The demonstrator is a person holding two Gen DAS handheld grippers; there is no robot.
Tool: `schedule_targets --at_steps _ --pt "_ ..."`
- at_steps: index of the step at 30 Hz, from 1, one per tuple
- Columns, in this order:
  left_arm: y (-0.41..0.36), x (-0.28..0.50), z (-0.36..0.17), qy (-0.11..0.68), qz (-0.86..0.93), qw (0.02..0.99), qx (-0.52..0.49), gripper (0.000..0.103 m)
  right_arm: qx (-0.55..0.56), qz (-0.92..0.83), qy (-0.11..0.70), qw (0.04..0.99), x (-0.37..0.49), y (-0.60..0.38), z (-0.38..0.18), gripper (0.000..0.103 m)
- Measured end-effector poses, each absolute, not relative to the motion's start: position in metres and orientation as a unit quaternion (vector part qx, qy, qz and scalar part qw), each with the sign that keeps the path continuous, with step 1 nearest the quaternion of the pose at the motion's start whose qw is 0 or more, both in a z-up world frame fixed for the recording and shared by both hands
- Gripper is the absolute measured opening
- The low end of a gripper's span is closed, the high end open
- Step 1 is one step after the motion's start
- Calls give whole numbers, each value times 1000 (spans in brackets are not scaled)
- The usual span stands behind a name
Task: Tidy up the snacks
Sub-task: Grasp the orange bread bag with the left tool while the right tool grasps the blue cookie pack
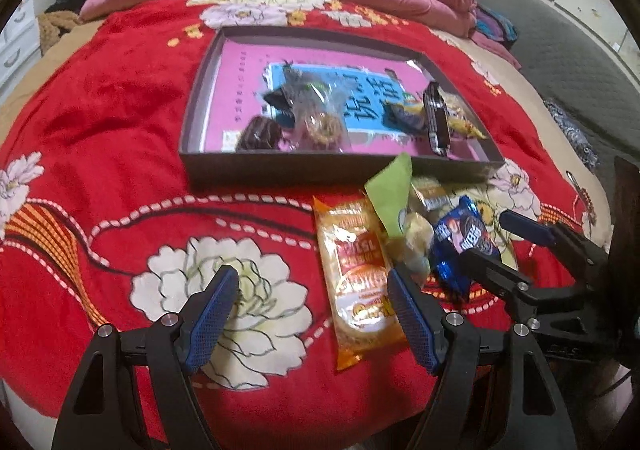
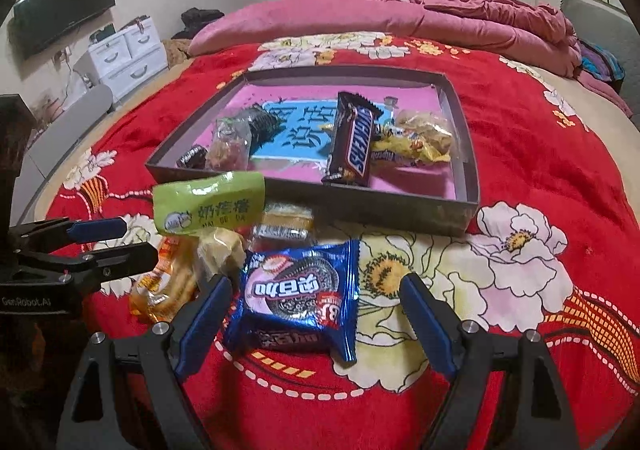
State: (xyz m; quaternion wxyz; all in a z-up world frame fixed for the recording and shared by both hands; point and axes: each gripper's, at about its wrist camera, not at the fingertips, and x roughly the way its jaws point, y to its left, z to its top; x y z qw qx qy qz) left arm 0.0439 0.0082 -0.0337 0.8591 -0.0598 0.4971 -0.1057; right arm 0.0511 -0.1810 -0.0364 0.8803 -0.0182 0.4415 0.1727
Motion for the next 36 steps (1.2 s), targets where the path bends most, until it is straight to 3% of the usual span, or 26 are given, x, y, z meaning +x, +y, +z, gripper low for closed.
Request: schedule_targets --at_steps 26,32,36 --pt "-15 56 -52 527 -108 842 -36 78 -50 159 462 871 63 -172 -55 85" --pt "-8 57 -51 524 -97 845 -47 69 -51 173 456 871 62 -169 -52 66" --pt "-9 59 -53 526 -95 844 -46 68 -48 179 455 871 61 -169 -51 62"
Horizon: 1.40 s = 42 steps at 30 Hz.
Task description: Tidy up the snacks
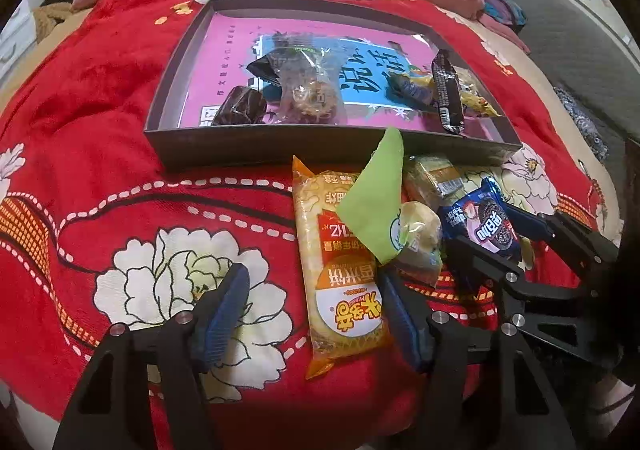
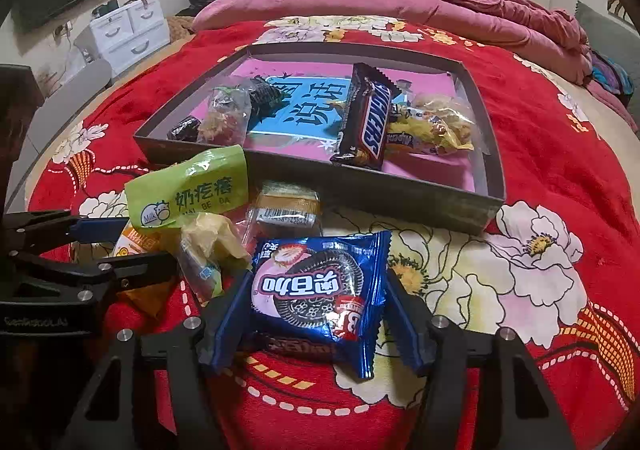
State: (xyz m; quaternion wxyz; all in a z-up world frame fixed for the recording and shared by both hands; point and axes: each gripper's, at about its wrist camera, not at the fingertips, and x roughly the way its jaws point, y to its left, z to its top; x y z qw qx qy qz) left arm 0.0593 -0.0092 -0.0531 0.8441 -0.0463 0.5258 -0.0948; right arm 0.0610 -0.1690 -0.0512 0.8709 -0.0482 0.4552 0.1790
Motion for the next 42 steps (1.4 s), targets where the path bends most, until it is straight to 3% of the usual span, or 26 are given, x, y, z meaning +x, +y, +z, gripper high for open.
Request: schedule_targets --at_steps 6,9,11,14,33,42 --pt "-21 66 -59 524 -90 847 -15 67 -46 190 457 868 60 -166 -50 56" --pt "-25 67 -58 519 -96 849 -3 54 -27 197 460 865 60 -171 -48 55" --pt "-25 66 -57 518 -104 849 -4 41 -20 198 461 865 60 -174 -47 55" --pt "-19 66 -55 517 -108 849 -18 35 -7 198 458 867 59 -179 -44 55" --pt "44 49 -13 445 -94 881 -130 33 32 190 396 898 55 -202 -14 55" --pt "44 62 -6 417 -88 897 -120 33 38 190 381 904 59 -203 -9 55"
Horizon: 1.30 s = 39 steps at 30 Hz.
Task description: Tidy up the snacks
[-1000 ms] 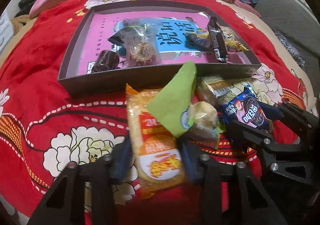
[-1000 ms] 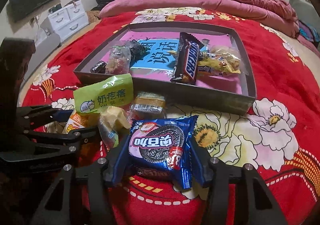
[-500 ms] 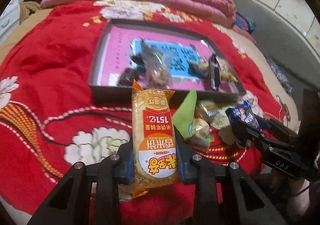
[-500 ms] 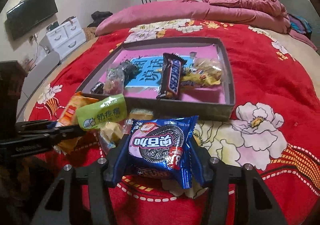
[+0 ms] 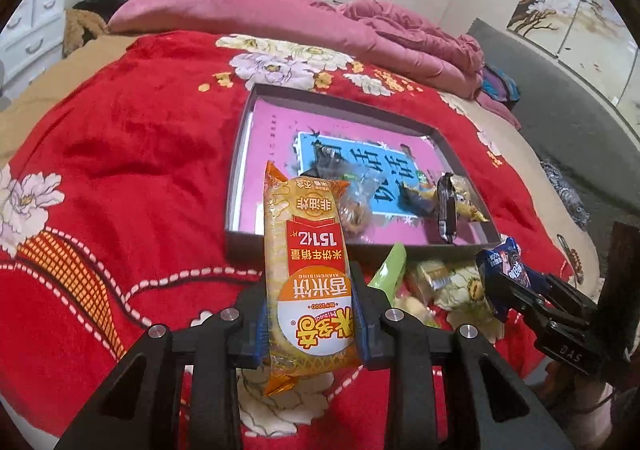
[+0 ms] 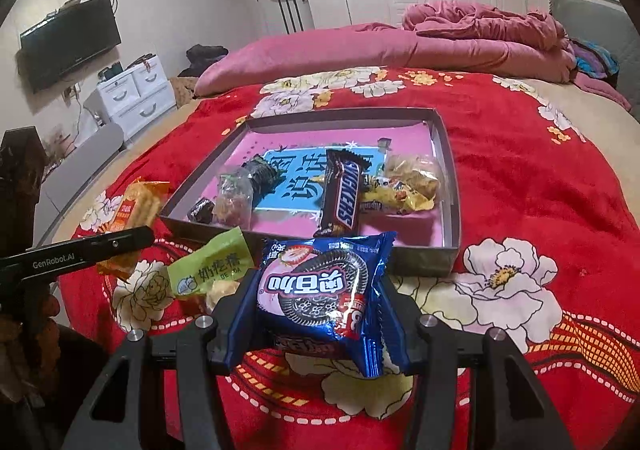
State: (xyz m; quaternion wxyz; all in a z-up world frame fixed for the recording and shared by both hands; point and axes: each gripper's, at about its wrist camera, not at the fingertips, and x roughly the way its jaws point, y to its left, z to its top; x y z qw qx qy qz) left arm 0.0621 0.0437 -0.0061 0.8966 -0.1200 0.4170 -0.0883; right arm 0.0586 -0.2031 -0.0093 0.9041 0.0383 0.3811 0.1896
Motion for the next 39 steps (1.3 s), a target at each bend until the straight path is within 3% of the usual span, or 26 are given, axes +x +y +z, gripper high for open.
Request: schedule_targets --at_steps 39 --pt "23 123 -19 412 -85 903 -88 33 87 139 369 915 113 -224 -10 55"
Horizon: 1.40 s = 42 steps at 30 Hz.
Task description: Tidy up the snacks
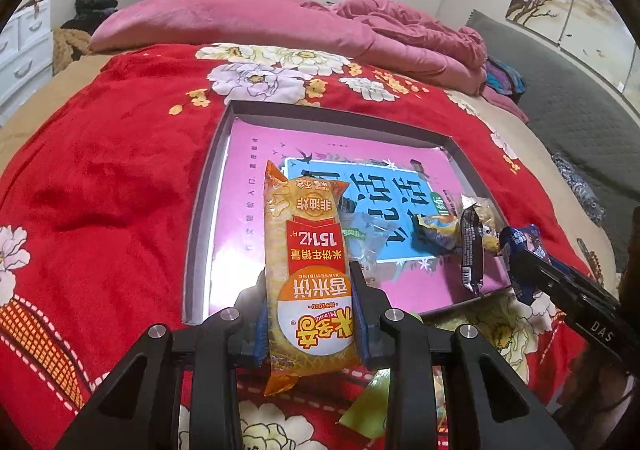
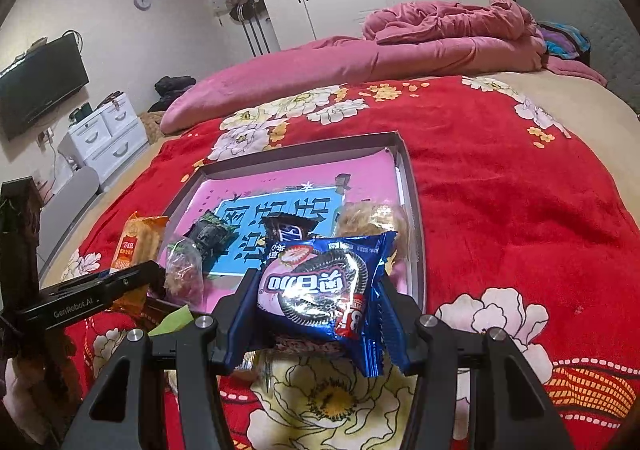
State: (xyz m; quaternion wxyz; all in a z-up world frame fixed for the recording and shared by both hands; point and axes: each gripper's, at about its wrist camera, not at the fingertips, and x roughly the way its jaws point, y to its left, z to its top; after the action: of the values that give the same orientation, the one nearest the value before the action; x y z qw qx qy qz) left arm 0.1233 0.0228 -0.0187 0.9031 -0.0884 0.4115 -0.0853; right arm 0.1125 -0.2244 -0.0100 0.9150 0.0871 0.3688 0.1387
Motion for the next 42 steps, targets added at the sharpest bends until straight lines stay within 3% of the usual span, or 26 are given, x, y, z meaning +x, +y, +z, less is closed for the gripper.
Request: schedule_targets --at_steps 42 --pt "23 134 -24 414 -86 902 -91 33 0 145 374 916 133 -180 -21 55"
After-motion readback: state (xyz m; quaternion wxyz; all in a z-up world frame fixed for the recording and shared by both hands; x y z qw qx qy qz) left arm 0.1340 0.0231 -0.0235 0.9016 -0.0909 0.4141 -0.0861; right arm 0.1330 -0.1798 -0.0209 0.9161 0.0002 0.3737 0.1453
